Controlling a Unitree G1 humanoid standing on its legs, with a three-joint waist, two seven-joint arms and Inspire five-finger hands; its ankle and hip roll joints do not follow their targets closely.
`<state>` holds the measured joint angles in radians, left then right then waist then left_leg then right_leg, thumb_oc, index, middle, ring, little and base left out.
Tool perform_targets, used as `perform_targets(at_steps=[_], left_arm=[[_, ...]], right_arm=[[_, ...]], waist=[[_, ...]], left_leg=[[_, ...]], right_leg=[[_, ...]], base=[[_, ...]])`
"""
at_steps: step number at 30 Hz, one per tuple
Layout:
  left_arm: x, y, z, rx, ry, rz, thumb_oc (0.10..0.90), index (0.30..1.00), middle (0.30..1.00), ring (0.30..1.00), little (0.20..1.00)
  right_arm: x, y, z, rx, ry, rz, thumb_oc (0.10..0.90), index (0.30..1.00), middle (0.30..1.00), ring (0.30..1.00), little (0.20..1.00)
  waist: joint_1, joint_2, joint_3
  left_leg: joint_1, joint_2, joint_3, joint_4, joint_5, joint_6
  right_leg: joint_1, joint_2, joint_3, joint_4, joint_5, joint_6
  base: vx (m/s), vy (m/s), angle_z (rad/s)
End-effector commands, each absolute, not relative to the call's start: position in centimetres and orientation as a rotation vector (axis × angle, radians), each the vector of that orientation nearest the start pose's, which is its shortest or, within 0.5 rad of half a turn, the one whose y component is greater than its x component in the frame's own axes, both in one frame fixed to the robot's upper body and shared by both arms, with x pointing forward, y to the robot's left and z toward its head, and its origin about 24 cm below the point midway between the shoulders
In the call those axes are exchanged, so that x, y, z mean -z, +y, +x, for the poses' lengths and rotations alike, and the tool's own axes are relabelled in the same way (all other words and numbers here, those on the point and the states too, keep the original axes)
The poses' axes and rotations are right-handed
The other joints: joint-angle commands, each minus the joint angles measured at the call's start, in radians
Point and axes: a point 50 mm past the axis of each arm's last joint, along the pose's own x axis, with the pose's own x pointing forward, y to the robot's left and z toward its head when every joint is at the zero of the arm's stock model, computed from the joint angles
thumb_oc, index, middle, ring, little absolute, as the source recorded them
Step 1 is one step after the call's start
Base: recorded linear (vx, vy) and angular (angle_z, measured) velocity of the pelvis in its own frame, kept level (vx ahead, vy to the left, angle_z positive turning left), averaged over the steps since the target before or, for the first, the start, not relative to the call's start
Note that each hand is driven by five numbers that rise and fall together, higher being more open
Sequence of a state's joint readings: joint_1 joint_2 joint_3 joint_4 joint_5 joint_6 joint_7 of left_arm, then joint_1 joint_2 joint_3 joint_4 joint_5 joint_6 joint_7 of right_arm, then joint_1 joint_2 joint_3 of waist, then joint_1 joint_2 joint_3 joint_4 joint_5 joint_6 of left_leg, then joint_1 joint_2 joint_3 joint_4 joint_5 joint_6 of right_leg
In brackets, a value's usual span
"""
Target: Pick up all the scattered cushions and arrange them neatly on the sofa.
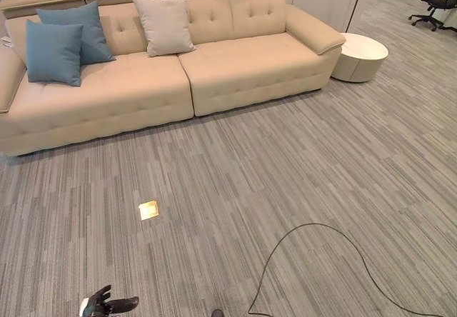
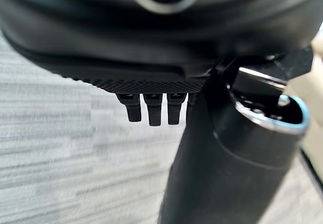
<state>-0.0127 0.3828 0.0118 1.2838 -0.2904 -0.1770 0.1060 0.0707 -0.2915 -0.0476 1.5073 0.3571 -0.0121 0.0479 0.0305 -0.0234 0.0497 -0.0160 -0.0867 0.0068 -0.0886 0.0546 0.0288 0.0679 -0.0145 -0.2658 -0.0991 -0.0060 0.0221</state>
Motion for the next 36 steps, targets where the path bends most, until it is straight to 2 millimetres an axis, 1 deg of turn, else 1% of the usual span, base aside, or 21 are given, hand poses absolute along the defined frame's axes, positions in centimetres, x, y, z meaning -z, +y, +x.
perform_targets(at_steps=[1, 3, 6, 10, 14, 16, 17, 18, 20, 22, 23, 26, 28, 29, 30, 31, 32, 33, 34, 35, 36], left_arm=[[13.4, 29.8, 10.4, -0.455, 0.974, 0.165, 0.800, 0.900, 0.900, 0.900, 0.900], [13.9, 28.9, 10.1, -0.413, 1.006, 0.160, 0.800, 0.900, 0.900, 0.900, 0.900], [14.4, 28.1, 9.6, -0.384, 1.044, 0.141, 0.800, 0.900, 0.900, 0.900, 0.900], [15.1, 26.6, 9.1, -0.318, 1.096, 0.142, 0.800, 0.900, 0.900, 0.900, 0.900], [15.2, 26.3, 9.3, -0.322, 1.095, 0.131, 0.800, 0.900, 0.900, 0.900, 0.900], [15.2, 26.3, 9.2, -0.321, 1.096, 0.138, 0.800, 0.900, 0.900, 0.900, 0.900], [15.4, 26.1, 8.9, -0.306, 1.114, 0.159, 0.800, 0.900, 0.900, 0.900, 0.900], [15.4, 26.1, 8.9, -0.307, 1.114, 0.159, 0.800, 0.900, 0.900, 0.900, 0.900], [15.5, 25.8, 8.9, -0.272, 1.129, 0.173, 0.800, 0.900, 0.900, 0.900, 0.900], [15.6, 25.6, 8.8, -0.243, 1.138, 0.193, 0.800, 0.900, 0.900, 0.900, 0.900], [15.8, 25.5, 8.1, -0.189, 1.169, 0.237, 0.800, 0.900, 0.900, 0.900, 0.900], [15.7, 25.9, 7.6, -0.200, 1.176, 0.231, 0.800, 0.900, 0.900, 0.900, 0.900], [15.5, 26.3, 7.8, -0.232, 1.156, 0.197, 0.800, 0.900, 0.900, 0.900, 0.900], [15.5, 26.0, 8.2, -0.202, 1.154, 0.195, 0.800, 0.900, 0.900, 0.900, 0.900], [15.6, 25.8, 8.3, -0.196, 1.152, 0.190, 0.800, 0.900, 0.900, 0.900, 0.900], [15.6, 25.7, 8.3, -0.193, 1.158, 0.187, 0.800, 0.900, 0.900, 0.900, 0.900], [15.8, 25.5, 7.7, -0.182, 1.184, 0.173, 0.800, 0.900, 0.900, 0.900, 0.900], [16.2, 25.1, 6.8, -0.180, 1.217, 0.150, 0.800, 0.900, 0.900, 0.900, 0.900], [16.2, 25.1, 6.8, -0.180, 1.217, 0.149, 0.800, 0.900, 0.900, 0.900, 0.900], [16.5, 24.9, 5.0, -0.263, 1.260, 0.051, 0.800, 0.900, 0.900, 0.900, 0.900], [16.6, 24.8, 4.7, -0.270, 1.273, 0.030, 0.800, 0.900, 0.900, 0.900, 0.900]], right_arm=[[15.4, -29.2, -2.0, 0.513, 1.515, -0.004, 0.800, 0.900, 0.900, 0.900, 0.900], [15.6, -28.6, -2.7, 0.482, 1.557, -0.006, 0.800, 0.900, 0.900, 0.900, 0.900], [15.8, -28.1, -2.5, 0.436, 1.563, -0.015, 0.800, 0.900, 0.900, 0.900, 0.900], [15.9, -28.0, 0.4, 0.311, 1.502, -0.109, 0.800, 0.900, 0.900, 0.900, 0.900], [15.8, -28.0, 3.4, 0.228, 1.419, -0.179, 0.800, 0.900, 0.900, 0.900, 0.900], [15.8, -27.8, 3.9, 0.206, 1.405, -0.196, 0.800, 0.900, 0.900, 0.900, 0.900], [16.0, -27.1, 5.0, 0.114, 1.384, -0.266, 0.800, 0.900, 0.900, 0.900, 0.900], [16.0, -27.1, 5.0, 0.113, 1.384, -0.267, 0.800, 0.900, 0.900, 0.900, 0.900], [15.8, -26.6, 7.0, 0.024, 1.338, -0.351, 0.800, 0.900, 0.900, 0.900, 0.900], [15.7, -26.6, 7.5, 0.006, 1.324, -0.370, 0.800, 0.900, 0.900, 0.900, 0.900], [15.5, -26.8, 8.3, 0.002, 1.296, -0.373, 0.800, 0.900, 0.900, 0.900, 0.900], [15.6, -26.4, 8.1, -0.038, 1.295, -0.390, 0.800, 0.900, 0.900, 0.900, 0.900], [15.9, -26.1, 7.4, -0.086, 1.323, -0.429, 0.800, 0.900, 0.900, 0.900, 0.900], [15.8, -26.9, 6.5, -0.072, 1.370, -0.439, 0.800, 0.900, 0.900, 0.900, 0.900], [15.7, -27.3, 6.4, -0.051, 1.379, -0.428, 0.800, 0.900, 0.900, 0.900, 0.900], [15.6, -27.5, 6.6, 0.006, 1.370, -0.373, 0.800, 0.900, 0.900, 0.900, 0.900], [15.5, -27.8, 6.2, 0.107, 1.356, -0.263, 0.800, 0.900, 0.900, 0.900, 0.900], [15.6, -27.4, 6.4, 0.157, 1.314, -0.183, 0.800, 0.900, 0.900, 0.900, 0.900], [15.6, -27.4, 6.4, 0.157, 1.314, -0.183, 0.800, 0.900, 0.900, 0.900, 0.900], [16.0, -25.7, 6.4, 0.161, 1.270, -0.104, 0.800, 0.900, 0.900, 0.900, 0.900], [16.0, -25.3, 7.0, 0.152, 1.250, -0.096, 0.800, 0.900, 0.900, 0.900, 0.900]], waist=[[0.003, 0.040, -0.051], [-0.002, 0.041, -0.049], [-0.005, 0.041, -0.045], [-0.008, 0.039, -0.037], [0.002, 0.035, -0.028], [0.006, 0.034, -0.025], [0.018, 0.030, -0.013], [0.018, 0.029, -0.013], [0.040, 0.023, 0.011], [0.044, 0.020, 0.022], [0.048, 0.018, 0.040], [0.065, 0.017, 0.048], [0.094, 0.018, 0.058], [0.116, 0.022, 0.066], [0.109, 0.029, 0.080], [0.094, 0.040, 0.099], [0.066, 0.052, 0.111], [0.040, 0.067, 0.121], [0.042, 0.063, 0.120], [0.014, 0.074, 0.136], [0.004, 0.069, 0.141]], left_leg=[[-0.020, 0.092, 0.027, 0.001, -0.017, -0.094], [-0.021, 0.093, 0.032, 0.001, -0.019, -0.093], [-0.023, 0.092, 0.037, 0.001, -0.020, -0.090], [-0.026, 0.088, 0.043, 0.001, -0.023, -0.085], [-0.023, 0.084, 0.040, 0.001, -0.030, -0.078], [-0.018, 0.082, 0.038, 0.001, -0.033, -0.076], [-0.009, 0.074, 0.029, 0.001, -0.037, -0.070], [-0.008, 0.074, 0.029, 0.001, -0.037, -0.070], [-0.004, 0.062, 0.017, 0.005, -0.039, -0.062], [-0.012, 0.057, 0.015, 0.029, -0.051, -0.057], [-0.033, 0.045, 0.016, 0.079, -0.075, -0.050], [-0.044, 0.029, -0.002, 0.111, -0.094, -0.041], [-0.049, 0.004, -0.048, 0.135, -0.108, -0.030], [-0.031, -0.045, -0.103, 0.157, -0.131, 0.000], [-0.012, -0.070, -0.124, 0.166, -0.138, 0.020], [0.010, -0.088, -0.153, 0.175, -0.148, 0.042], [0.027, -0.101, -0.179, 0.188, -0.159, 0.059], [0.048, -0.096, -0.212, 0.193, -0.160, 0.058], [0.046, -0.100, -0.209, 0.194, -0.161, 0.058], [0.100, -0.075, -0.281, 0.187, -0.173, 0.041], [0.120, -0.067, -0.305, 0.187, -0.177, 0.029]], right_leg=[[-0.062, -0.060, -0.005, 0.012, -0.006, 0.106], [-0.067, -0.061, 0.000, 0.012, -0.006, 0.107], [-0.073, -0.060, 0.006, 0.012, -0.004, 0.106], [-0.085, -0.063, 0.021, 0.012, -0.001, 0.108], [-0.082, -0.071, 0.022, 0.012, -0.002, 0.111], [-0.077, -0.073, 0.021, 0.012, -0.002, 0.111], [-0.065, -0.080, 0.017, 0.012, -0.004, 0.109], [-0.064, -0.080, 0.017, 0.012, -0.004, 0.109], [-0.051, -0.094, 0.001, 0.012, -0.005, 0.108], [-0.045, -0.102, -0.005, 0.012, -0.006, 0.110], [-0.031, -0.120, -0.015, 0.012, -0.002, 0.111], [-0.022, -0.142, -0.044, 0.043, -0.015, 0.111], [-0.033, -0.184, -0.100, 0.151, -0.039, 0.110], [-0.045, -0.256, -0.142, 0.327, -0.021, 0.119], [-0.114, -0.317, -0.125, 0.500, 0.059, 0.124], [-0.165, -0.349, -0.083, 0.637, 0.109, 0.118], [-0.201, -0.350, -0.015, 0.734, 0.148, 0.113], [-0.278, -0.294, 0.056, 0.844, 0.114, 0.079], [-0.284, -0.297, 0.061, 0.851, 0.110, 0.079], [-0.391, -0.194, 0.120, 0.857, -0.001, 0.035], [-0.410, -0.180, 0.113, 0.793, -0.015, 0.044]], base=[[0.00, 0.000, 0.00], [0.00, 0.006, -0.04], [0.00, 0.009, -0.10], [0.01, 0.021, -0.08], [0.04, 0.031, -0.04], [0.07, 0.035, -0.02], [0.06, 0.028, 0.01], [0.10, 0.058, 0.02], [0.06, 0.052, 0.05], [0.04, 0.077, 0.12], [0.09, 0.149, 0.15], [0.09, 0.115, 0.18], [0.17, 0.203, 0.40], [0.29, 0.414, 0.65], [0.31, 0.509, 1.17], [0.18, 0.430, 1.75], [0.19, 0.361, 1.75], [0.12, 0.209, 1.38], [0.27, 0.069, 1.15], [0.27, -0.060, 1.37], [0.37, -0.107, 1.45]])
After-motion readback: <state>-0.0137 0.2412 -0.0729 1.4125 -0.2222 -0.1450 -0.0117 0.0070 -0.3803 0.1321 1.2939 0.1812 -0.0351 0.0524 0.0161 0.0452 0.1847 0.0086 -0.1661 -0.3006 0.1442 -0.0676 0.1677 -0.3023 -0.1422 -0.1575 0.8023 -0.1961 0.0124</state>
